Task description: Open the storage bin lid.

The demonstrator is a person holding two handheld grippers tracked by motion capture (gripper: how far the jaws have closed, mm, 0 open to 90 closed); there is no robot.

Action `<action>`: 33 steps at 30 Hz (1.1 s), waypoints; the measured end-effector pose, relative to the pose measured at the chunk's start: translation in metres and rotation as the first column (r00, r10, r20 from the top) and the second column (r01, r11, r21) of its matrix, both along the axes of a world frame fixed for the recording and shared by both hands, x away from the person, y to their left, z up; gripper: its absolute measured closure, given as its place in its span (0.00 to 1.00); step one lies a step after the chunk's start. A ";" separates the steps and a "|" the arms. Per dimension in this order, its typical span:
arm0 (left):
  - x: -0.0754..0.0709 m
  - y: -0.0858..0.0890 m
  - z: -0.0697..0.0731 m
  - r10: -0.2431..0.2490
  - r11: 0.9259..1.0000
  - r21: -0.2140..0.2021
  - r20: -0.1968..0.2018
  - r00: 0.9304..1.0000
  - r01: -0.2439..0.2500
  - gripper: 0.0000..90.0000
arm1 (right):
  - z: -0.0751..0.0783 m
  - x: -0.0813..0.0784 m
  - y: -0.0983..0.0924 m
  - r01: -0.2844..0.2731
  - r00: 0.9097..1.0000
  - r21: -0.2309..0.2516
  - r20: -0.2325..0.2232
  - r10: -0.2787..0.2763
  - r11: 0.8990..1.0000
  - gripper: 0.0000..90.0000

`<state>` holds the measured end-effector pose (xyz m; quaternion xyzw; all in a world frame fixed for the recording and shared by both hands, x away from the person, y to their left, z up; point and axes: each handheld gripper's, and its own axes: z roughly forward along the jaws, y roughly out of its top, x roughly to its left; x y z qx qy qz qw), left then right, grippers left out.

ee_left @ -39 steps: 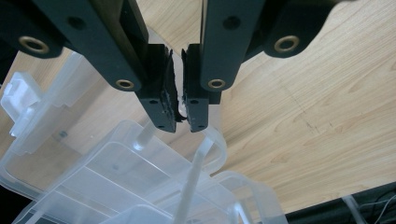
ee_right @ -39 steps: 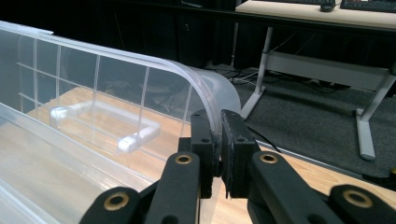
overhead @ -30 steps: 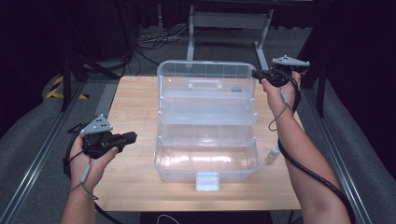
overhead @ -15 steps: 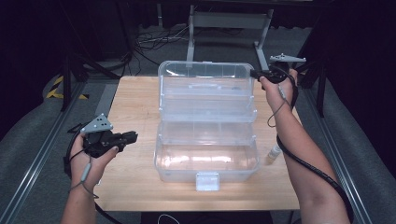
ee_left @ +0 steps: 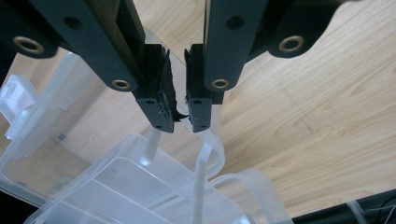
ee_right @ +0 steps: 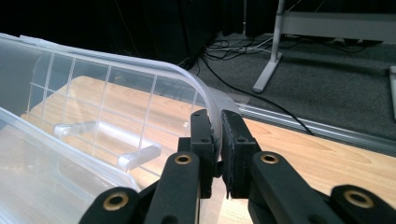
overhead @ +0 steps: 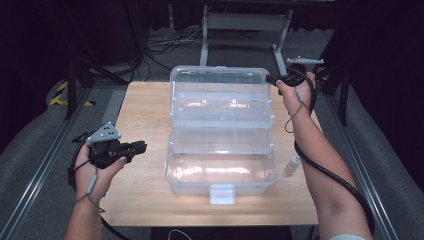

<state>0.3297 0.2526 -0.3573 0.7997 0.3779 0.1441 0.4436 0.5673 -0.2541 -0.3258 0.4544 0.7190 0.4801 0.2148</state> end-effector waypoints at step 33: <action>0.013 0.001 -0.005 -0.033 0.999 0.006 -0.037 0.999 0.033 0.88 | -0.025 0.031 -0.001 0.025 0.992 0.049 -0.123 -0.019 0.998 0.94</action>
